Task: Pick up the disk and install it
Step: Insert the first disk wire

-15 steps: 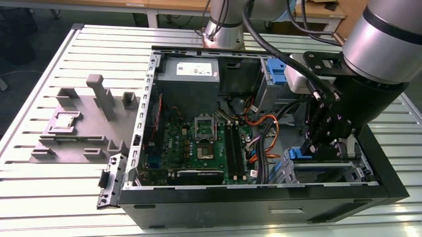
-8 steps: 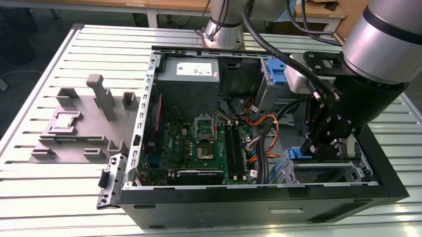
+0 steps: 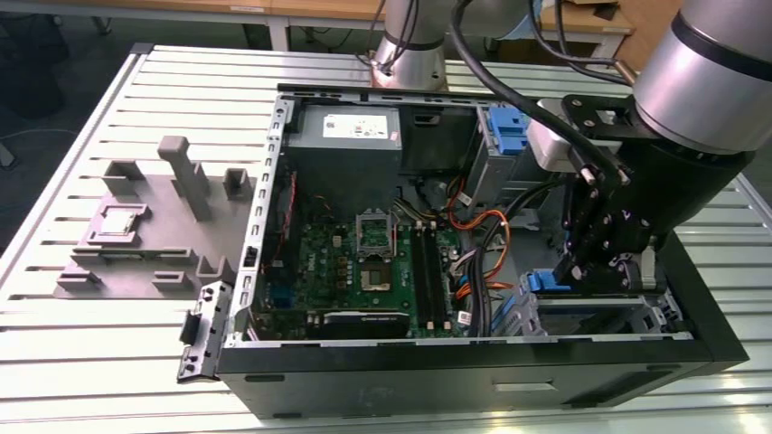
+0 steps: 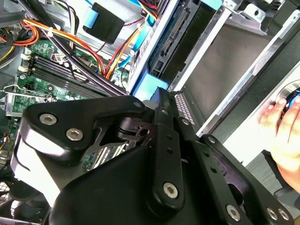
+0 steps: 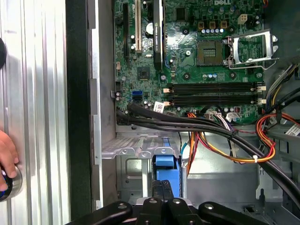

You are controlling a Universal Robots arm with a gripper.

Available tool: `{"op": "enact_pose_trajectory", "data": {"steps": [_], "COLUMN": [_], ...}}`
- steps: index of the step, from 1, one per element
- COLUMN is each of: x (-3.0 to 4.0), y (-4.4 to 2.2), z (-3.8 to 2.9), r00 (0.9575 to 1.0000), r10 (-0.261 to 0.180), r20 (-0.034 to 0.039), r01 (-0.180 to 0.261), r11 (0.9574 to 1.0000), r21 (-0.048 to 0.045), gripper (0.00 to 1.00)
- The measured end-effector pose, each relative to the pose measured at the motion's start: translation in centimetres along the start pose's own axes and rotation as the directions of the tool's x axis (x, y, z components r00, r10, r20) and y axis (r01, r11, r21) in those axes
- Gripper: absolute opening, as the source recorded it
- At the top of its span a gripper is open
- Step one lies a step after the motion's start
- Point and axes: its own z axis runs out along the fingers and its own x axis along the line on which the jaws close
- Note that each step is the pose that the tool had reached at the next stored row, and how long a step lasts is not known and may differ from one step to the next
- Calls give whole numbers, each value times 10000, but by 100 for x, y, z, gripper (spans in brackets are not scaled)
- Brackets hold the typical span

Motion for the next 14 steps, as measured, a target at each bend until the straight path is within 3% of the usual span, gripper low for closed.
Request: {"op": "enact_pose_trajectory", "data": {"steps": [4,8,14], "x": [2,5,5], "y": [0,-1,-2], "z": [-23,-96,-99], "r00": [10000,10000,10000], "r10": [-11,-16,-17], "r20": [-1,1,1], "r01": [11,16,17], "r11": [10000,10000,10000], "r21": [0,1,1], "gripper": [10,10,10]}}
